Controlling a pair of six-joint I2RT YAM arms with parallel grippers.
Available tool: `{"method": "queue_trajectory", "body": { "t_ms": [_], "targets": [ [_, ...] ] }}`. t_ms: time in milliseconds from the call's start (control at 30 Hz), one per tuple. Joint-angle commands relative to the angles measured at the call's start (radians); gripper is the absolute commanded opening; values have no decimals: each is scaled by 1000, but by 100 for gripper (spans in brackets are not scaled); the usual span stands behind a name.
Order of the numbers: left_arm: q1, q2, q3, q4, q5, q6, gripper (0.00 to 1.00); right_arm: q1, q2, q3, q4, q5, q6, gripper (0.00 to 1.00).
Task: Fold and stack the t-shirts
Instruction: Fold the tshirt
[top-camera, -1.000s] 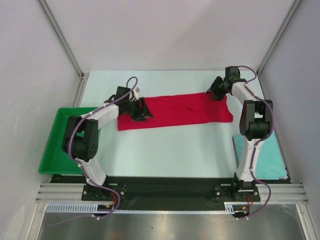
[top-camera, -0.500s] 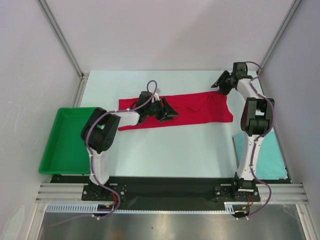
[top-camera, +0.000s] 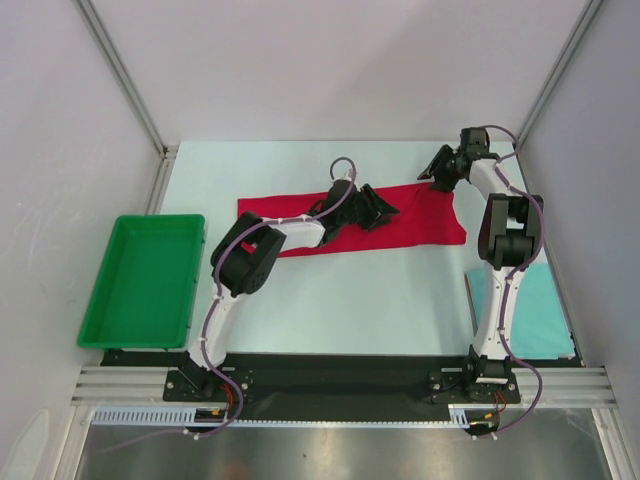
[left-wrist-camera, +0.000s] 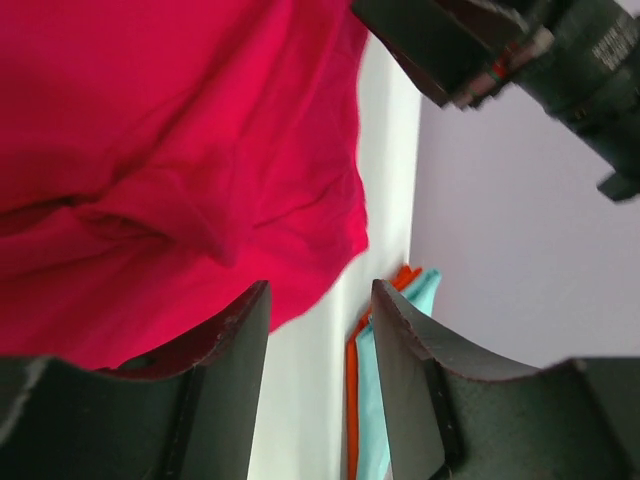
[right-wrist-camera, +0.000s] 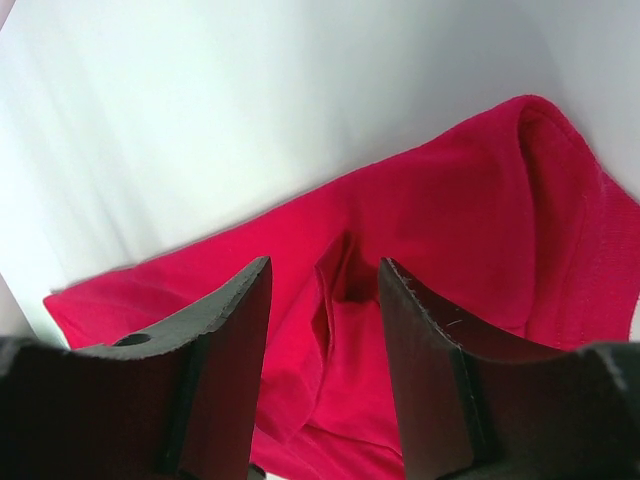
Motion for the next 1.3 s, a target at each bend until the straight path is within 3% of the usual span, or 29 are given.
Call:
{"method": "queue_trajectory", "body": {
  "t_ms": [0,500,833,1267],
  "targets": [
    [7,11,45,-111,-107,-33,50,-1,-3,37,8,-13,-30,52],
    [-8,54,83,-182,-143,-81,50,-1,17,18,45,-45,-17,51],
    [-16,94,155,-201,-134,-86,49,8,38,37,33,-53,-27,45],
    [-16,98,178,-175,-105,-119,42,7,49,61,28,-53,-28,41]
  ]
}}
